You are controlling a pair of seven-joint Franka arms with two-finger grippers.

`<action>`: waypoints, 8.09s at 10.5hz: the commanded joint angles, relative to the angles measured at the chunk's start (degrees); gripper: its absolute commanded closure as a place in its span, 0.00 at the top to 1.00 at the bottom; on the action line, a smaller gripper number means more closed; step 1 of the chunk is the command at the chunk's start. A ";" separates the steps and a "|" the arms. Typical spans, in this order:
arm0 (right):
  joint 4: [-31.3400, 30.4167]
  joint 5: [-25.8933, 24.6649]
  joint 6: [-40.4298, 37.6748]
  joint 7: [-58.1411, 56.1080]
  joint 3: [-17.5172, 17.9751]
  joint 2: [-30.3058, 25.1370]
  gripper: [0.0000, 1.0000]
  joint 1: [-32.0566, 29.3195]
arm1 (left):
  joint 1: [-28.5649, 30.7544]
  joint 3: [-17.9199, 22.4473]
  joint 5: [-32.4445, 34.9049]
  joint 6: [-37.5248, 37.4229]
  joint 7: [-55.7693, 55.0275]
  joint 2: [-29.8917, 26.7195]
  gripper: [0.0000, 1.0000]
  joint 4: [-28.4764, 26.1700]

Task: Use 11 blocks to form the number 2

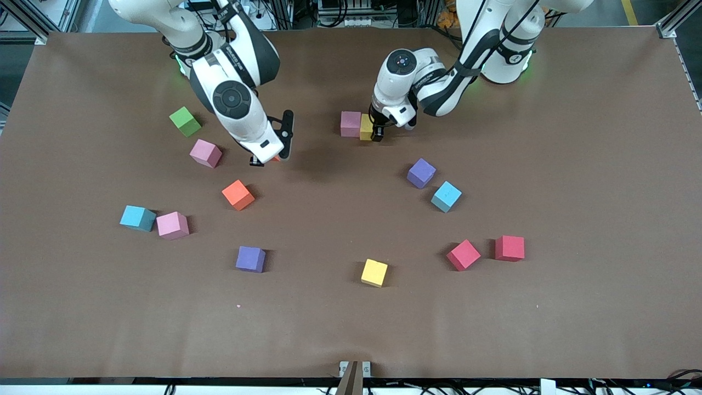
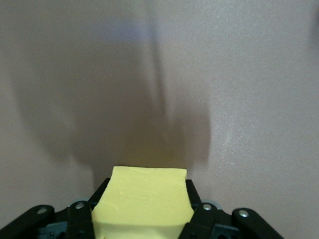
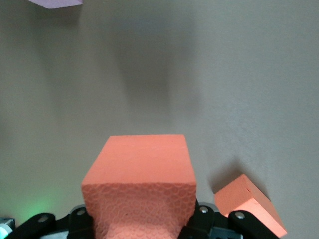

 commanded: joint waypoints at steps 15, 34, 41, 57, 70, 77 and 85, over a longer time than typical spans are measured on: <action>-3.85 0.16 2.72 7.03 -0.33 -1.49 0.41 10.11 | 1.67 -1.88 2.62 -10.15 3.74 -10.36 1.00 1.05; -3.24 0.25 16.25 26.22 -0.41 9.32 0.41 25.77 | 9.35 13.06 10.44 -37.50 107.21 17.55 1.00 58.69; -2.19 0.25 18.53 26.31 -0.41 12.04 0.41 26.47 | 5.11 13.50 10.26 -35.75 119.53 31.36 1.00 76.19; -0.78 -0.46 20.65 26.31 -0.50 16.26 1.00 27.27 | 2.57 14.21 9.38 -19.05 114.87 39.80 1.00 79.10; -0.95 -0.37 7.64 26.31 -1.20 2.12 1.00 15.97 | 1.34 16.58 9.65 -18.60 110.56 40.59 0.70 78.31; 1.59 -0.63 9.31 47.98 -1.29 3.77 1.00 -4.80 | 2.65 15.97 9.47 -29.63 104.70 32.71 0.11 75.33; 3.79 -0.46 15.53 38.03 -1.20 8.08 1.00 -16.59 | 11.00 5.24 4.99 -22.00 99.75 8.98 0.15 40.14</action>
